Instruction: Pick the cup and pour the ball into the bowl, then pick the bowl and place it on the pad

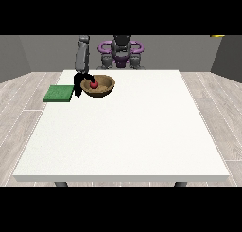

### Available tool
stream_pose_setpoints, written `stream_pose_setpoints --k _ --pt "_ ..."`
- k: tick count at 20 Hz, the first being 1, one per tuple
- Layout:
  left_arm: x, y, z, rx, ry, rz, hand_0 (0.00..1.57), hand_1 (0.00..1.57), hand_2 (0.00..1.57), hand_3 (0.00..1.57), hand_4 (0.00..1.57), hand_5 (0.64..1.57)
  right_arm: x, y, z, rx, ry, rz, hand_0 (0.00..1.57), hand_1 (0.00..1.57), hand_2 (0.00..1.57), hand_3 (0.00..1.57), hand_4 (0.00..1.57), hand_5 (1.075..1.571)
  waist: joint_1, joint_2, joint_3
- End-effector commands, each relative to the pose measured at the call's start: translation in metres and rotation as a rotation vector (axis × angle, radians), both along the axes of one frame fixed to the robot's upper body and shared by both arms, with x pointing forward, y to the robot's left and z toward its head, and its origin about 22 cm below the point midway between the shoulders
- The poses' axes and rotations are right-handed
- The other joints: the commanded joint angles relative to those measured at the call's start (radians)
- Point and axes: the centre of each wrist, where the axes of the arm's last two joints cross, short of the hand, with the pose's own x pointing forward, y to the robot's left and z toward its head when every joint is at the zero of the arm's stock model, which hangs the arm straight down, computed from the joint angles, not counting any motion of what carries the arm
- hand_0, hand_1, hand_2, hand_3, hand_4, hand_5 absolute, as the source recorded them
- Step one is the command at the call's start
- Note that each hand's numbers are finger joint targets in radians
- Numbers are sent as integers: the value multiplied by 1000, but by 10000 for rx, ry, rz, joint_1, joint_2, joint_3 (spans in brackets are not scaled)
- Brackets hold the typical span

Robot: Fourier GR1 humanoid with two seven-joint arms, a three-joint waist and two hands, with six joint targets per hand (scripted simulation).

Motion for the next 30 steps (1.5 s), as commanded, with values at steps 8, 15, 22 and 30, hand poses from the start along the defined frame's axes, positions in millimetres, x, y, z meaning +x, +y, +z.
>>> stream_pose_setpoints --k 8,15,22,30 --pt "-9 13 16 -194 -864 -384 0 0 0 0 1028 1529 -38 -49 -22 -2115 2921 -1958 1571 1571 1571 1571 944 1471 498 1064 129" --pt "-11 23 20 -322 -593 -323 0 0 0 0 1160 1527 -46 -73 -9 -3267 3221 -2646 1571 1571 1571 1292 995 1542 525 665 108" --pt "-17 54 -14 -548 737 434 0 0 0 0 1197 1534 -4 -89 57 -4032 4060 -2369 1571 1571 1571 1042 1026 1556 -290 -637 82" --pt "-36 86 -50 -620 804 1535 0 0 0 0 1203 1541 21 -145 155 -5176 4251 -1411 1571 1571 1571 679 1085 1568 -1366 -744 134"
